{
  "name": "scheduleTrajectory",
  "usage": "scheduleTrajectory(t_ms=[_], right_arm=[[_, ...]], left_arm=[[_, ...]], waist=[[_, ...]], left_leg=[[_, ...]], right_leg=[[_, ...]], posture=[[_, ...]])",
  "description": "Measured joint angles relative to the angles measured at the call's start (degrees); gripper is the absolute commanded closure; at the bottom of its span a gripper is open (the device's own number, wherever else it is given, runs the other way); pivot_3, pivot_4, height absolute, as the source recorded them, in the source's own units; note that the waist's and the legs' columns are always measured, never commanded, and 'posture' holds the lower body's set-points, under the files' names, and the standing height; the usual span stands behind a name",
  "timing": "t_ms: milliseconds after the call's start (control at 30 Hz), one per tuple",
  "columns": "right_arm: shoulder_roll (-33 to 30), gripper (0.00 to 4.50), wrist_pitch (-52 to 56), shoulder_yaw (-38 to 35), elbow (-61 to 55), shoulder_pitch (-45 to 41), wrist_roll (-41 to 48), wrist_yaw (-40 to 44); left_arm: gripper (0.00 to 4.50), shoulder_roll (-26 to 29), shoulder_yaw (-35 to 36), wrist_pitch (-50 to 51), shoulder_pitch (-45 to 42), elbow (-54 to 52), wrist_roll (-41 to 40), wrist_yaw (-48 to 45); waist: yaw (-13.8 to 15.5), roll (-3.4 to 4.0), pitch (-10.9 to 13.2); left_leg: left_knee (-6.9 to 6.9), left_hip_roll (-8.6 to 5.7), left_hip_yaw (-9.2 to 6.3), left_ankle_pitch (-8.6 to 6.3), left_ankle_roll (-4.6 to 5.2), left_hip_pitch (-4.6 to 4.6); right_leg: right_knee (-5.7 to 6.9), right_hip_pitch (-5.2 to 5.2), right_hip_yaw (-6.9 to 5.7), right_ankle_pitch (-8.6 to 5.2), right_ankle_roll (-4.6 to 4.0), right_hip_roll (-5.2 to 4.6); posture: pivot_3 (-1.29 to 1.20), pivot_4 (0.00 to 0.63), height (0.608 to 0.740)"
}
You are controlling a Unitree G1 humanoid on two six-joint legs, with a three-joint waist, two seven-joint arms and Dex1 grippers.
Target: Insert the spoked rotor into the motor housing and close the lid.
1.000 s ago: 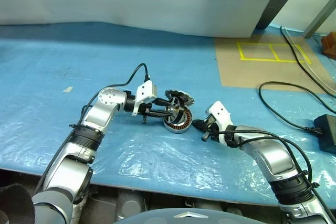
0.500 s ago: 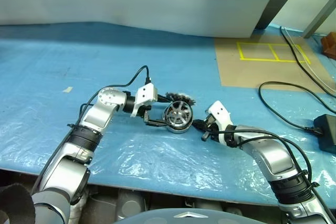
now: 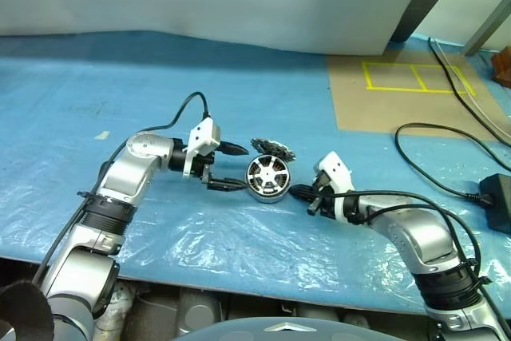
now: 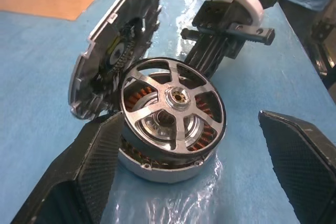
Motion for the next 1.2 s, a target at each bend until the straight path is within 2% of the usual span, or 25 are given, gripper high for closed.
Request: scheduleTrajectory(t_ms=[167, 367, 433, 533, 833, 1033, 1200], right_arm=[[-3.49, 4.5, 1.45, -5.07, -5.51, -5.25, 7.31, 5.16], [-6.2, 4.5, 0.48, -0.91, -4.17, -9.12, 7.45, 8.93], [-5.44, 4.5, -0.28, 0.57, -2.93, -10.66, 7.3, 9.45], [-1.89, 4.5, -3.35, 3.58, 5.2, -13.93, 4.41, 8.66], [-0.58, 4.5, -13.22, 10.42, 13.91, -17.73, -4.67, 9.93], [2.99, 4.5, -13.44, 10.1, 15.56, -18.1, -5.69, 9.01], [5.34, 4.5, -7.53, 6.71, 15.39, -18.13, -1.0, 9.25]], left_arm=[[0.2, 0.36, 2.42, 1.4, -0.02, -1.42, -0.38, 3.62], [0.2, 1.17, 2.4, 1.27, 2.08, -2.42, -0.12, 4.51], [0.2, 1.19, 2.45, 1.0, 2.18, -2.44, -0.12, 4.79], [0.2, 0.92, 2.19, -0.31, 2.71, -2.31, -0.02, 4.82], [0.2, 0.92, 1.9, -3.18, 3.75, -0.59, 1.14, 4.91], [0.2, -0.09, 1.06, -3.76, 4.11, -0.58, 1.47, 5.19], [0.2, -0.09, 1.05, -4.26, 4.1, 0.49, 1.66, 5.17]], waist=[[0.04, 0.05, 0.03], [0.04, 0.05, 0.03], [0.05, 0.04, 0.03], [-0.33, 0.03, 0.02], [-1.03, 0.03, 0.01], [-1.44, 0.01, 0.01], [-1.29, 0.02, 0.01]], left_leg=[[0.0, 0.01, -0.01, 0.0, 0.0, -0.03], [0.04, 0.02, -0.01, 0.0, 0.0, -0.05], [0.08, 0.02, -0.01, 0.0, 0.0, -0.05], [0.17, 0.0, 0.0, 0.0, 0.0, -0.07], [0.19, 0.01, -0.04, 0.01, 0.0, -0.14], [0.24, 0.02, -0.01, 0.01, 0.0, -0.02], [0.27, 0.0, 0.01, 0.01, 0.01, 0.07]], right_leg=[[0.01, -0.04, 0.0, 0.0, 0.0, 0.02], [0.07, -0.06, -0.01, 0.01, 0.0, 0.03], [0.09, -0.05, 0.0, 0.01, 0.0, 0.02], [0.16, -0.06, 0.02, 0.02, -0.02, 0.0], [0.18, -0.06, -0.02, 0.03, -0.01, 0.01], [0.4, -0.02, 0.08, 0.03, -0.05, 0.02], [0.38, -0.03, 0.11, 0.03, -0.05, 0.02]], posture=[[0.0, 0.15, 0.74], [0.0, 0.15, 0.74], [0.0, 0.15, 0.74], [0.0, 0.15, 0.74], [0.0, 0.15, 0.74], [0.0, 0.15, 0.74], [0.0, 0.15, 0.74]])
